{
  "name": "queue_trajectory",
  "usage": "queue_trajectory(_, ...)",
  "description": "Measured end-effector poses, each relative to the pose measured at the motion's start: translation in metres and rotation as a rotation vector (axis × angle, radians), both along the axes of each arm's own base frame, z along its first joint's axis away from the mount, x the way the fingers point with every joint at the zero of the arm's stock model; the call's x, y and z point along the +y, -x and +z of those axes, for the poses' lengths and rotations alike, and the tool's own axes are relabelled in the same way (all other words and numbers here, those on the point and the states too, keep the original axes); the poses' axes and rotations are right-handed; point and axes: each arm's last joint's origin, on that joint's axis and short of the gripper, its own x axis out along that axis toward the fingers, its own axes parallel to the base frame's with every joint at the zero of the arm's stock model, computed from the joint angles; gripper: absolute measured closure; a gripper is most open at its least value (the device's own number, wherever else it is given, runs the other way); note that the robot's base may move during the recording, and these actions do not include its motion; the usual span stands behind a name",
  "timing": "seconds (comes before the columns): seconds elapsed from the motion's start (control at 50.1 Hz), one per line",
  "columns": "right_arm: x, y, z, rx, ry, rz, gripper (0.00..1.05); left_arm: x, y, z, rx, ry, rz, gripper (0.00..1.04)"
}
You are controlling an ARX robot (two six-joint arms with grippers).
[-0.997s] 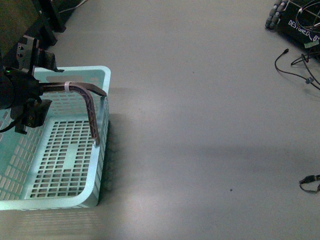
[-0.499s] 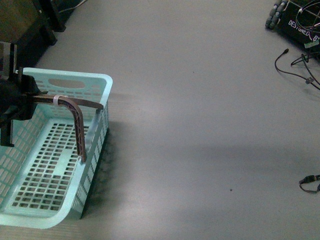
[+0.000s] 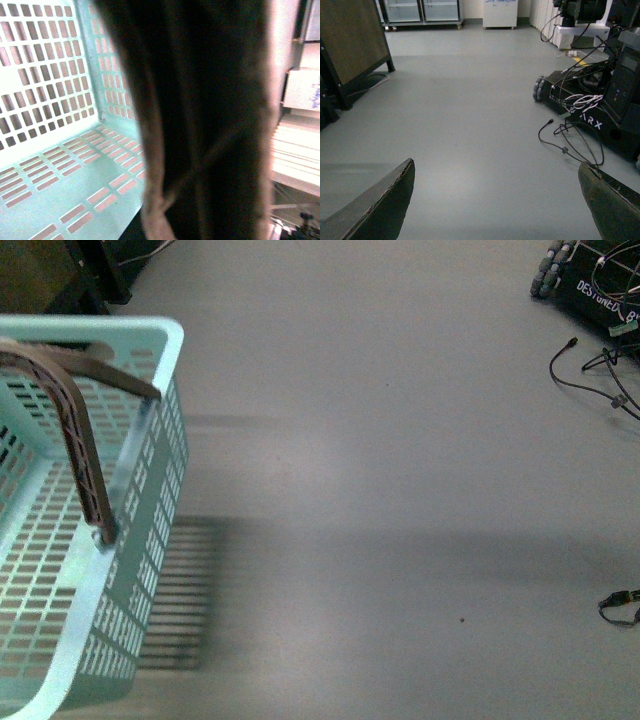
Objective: Pick lemon and mango into basket
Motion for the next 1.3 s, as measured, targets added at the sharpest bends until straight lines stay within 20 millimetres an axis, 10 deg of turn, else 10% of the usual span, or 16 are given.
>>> queue_trajectory(0.279, 0.000, 0.000, 0.000, 0.000, 0.000, 0.000, 0.09, -0.007, 0.059, 0.114, -0.217, 0.048, 0.001, 1.00)
queue_trajectory(0.519, 0.000, 0.000, 0.000, 0.000, 0.000, 0.000, 0.09, -0.006, 0.089, 0.160, -0.315, 0.072, 0.011, 1.00)
queue_trajectory(1.296, 0.000, 0.000, 0.000, 0.000, 0.000, 0.000, 0.09, -0.008, 0.101, 0.175, -0.338, 0.087, 0.001, 1.00)
